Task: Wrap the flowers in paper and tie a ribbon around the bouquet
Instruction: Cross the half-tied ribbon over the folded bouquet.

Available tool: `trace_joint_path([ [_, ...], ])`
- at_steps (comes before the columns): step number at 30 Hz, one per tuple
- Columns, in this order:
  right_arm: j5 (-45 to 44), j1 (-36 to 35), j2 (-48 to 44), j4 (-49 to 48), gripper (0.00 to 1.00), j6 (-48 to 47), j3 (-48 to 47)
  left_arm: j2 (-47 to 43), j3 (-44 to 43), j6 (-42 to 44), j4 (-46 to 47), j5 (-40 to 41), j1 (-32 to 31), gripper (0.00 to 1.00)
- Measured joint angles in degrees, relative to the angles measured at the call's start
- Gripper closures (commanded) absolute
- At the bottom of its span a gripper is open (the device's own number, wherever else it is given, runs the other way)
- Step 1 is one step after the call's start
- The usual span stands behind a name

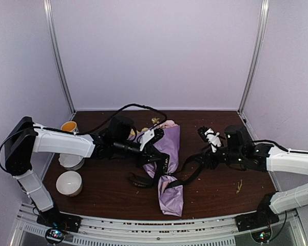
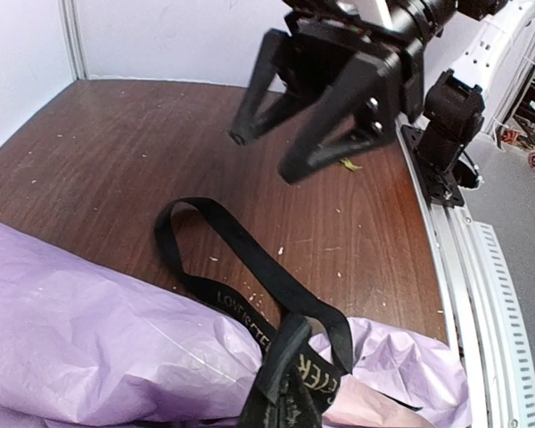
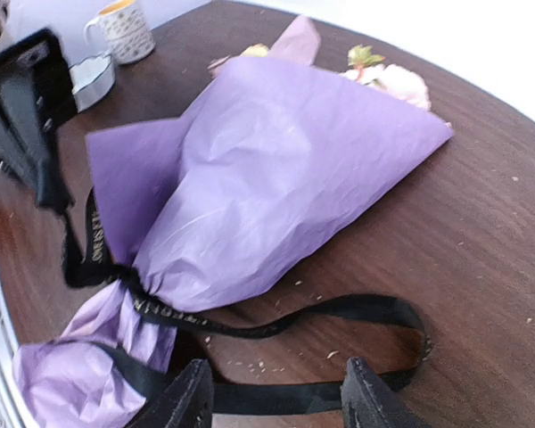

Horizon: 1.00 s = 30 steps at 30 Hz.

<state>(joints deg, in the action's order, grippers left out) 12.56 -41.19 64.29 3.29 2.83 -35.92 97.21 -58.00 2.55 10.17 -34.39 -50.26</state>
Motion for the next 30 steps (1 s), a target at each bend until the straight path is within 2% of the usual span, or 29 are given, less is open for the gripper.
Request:
trace_joint_path([
  [4,5.33,-1.79,0.24,2.67,0.51,-2.99,0.79,-0.15,0.26,-0.76,0.79,1.49,0.0,1.0],
  [10,6.45,-4.22,5.01,7.8,0.5,-1.84,-1.79,-0.9,1.14,-1.01,0.9,2.64,0.0,1.0],
  [15,1.4,-6.6,8.9,14.19,0.49,4.72,-2.78,-0.96,1.14,-1.01,0.96,2.71,0.0,1.0],
  [19,-4.31,-10.16,12.41,19.43,0.4,7.76,-3.89,-0.94,1.09,-1.01,0.92,2.62,0.0,1.0],
  [23,-8.76,-15.13,14.95,21.03,0.36,8.09,-5.14,-0.83,0.42,-0.98,0.39,2.47,0.0,1.0],
  [30,-16.31,-16.61,20.28,21.4,0.35,6.34,-11.21,-0.83,0.02,-0.94,-0.59,2.23,0.0,1.0],
])
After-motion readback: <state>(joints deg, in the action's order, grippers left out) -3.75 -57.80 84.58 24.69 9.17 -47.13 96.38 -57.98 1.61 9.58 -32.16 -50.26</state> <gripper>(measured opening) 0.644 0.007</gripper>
